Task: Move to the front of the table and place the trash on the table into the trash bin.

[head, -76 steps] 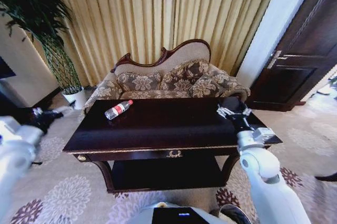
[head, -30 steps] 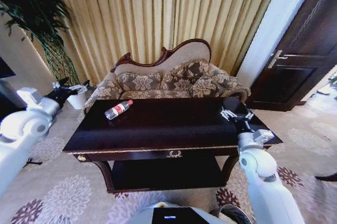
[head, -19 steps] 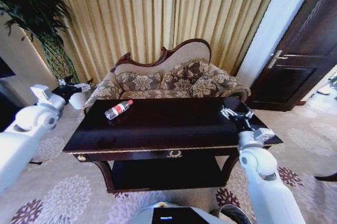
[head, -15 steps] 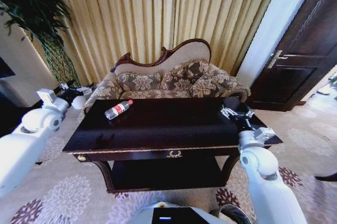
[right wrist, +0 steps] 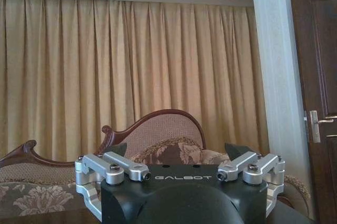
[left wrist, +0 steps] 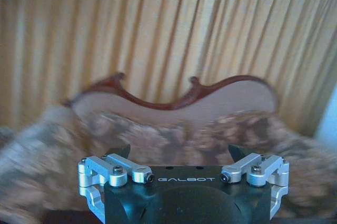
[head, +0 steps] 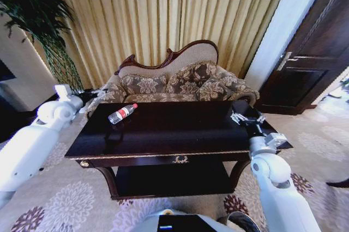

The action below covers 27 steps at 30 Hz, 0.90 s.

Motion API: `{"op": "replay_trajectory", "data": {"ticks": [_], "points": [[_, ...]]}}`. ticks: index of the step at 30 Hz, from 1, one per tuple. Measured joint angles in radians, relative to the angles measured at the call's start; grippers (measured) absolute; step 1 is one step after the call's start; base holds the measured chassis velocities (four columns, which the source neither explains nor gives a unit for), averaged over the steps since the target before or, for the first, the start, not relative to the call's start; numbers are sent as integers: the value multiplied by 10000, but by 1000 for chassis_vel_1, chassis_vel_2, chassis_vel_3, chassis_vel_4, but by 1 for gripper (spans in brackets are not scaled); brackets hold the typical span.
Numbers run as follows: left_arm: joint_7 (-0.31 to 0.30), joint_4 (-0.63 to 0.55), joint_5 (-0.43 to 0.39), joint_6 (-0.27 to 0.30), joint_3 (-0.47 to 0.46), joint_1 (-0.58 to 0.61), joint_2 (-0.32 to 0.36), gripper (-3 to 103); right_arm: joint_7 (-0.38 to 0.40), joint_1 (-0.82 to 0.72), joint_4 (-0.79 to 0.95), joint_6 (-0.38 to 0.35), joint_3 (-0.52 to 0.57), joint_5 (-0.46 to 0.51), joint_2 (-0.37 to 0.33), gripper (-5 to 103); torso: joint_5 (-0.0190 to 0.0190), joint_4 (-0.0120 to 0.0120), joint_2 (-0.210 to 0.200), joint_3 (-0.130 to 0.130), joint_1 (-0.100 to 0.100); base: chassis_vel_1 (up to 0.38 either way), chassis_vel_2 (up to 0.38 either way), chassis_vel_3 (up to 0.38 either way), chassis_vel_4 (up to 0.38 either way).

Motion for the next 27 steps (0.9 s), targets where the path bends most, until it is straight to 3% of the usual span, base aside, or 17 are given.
{"op": "replay_trajectory", "data": {"ticks": [1,4,5,7,11,17,18,21,24,27], "points": [[-432,-100,-435,499,-32,-17,-42,100,0,-1,-23,0,2,-7,0,100,-3,1,0,0,0,0,0,0,0],[-877,-178,-903,950,-81,-29,-75,100,0,-3,-53,0,8,-16,0,100,-5,3,0,1,1,0,0,0,0],[-1353,-258,-1368,1522,-170,-64,-90,100,0,-5,-88,0,21,-28,5,100,-4,3,0,0,1,0,0,0,0],[-1882,-428,-2065,2150,-207,-91,91,100,0,-4,-191,4,33,-84,39,100,-5,0,1,0,0,0,0,0,0],[-1906,-406,-2104,2227,23,-195,361,100,0,4,-247,15,26,-141,121,100,-2,5,0,0,0,0,0,0,0],[-1498,202,-1465,2231,1769,-1142,945,100,0,-20,-316,57,-94,-384,481,100,-5,4,1,0,1,0,0,0,0],[-1498,202,-1465,2231,1769,-1142,945,100,0,-20,-316,57,-94,-384,481,100,-5,4,1,0,1,0,0,0,0],[-1237,553,-1241,2215,3082,-2001,1050,100,0,-71,-337,122,-60,-453,547,100,-4,1,1,0,0,0,0,0,0],[-947,770,-1173,2204,3835,-2714,931,100,0,-132,-353,213,22,-481,588,100,-4,1,1,0,0,0,0,0,0],[-761,801,-1177,2192,4142,-3079,808,100,0,-187,-360,242,102,-494,656,100,0,-3,1,0,0,0,0,0,0]]}}
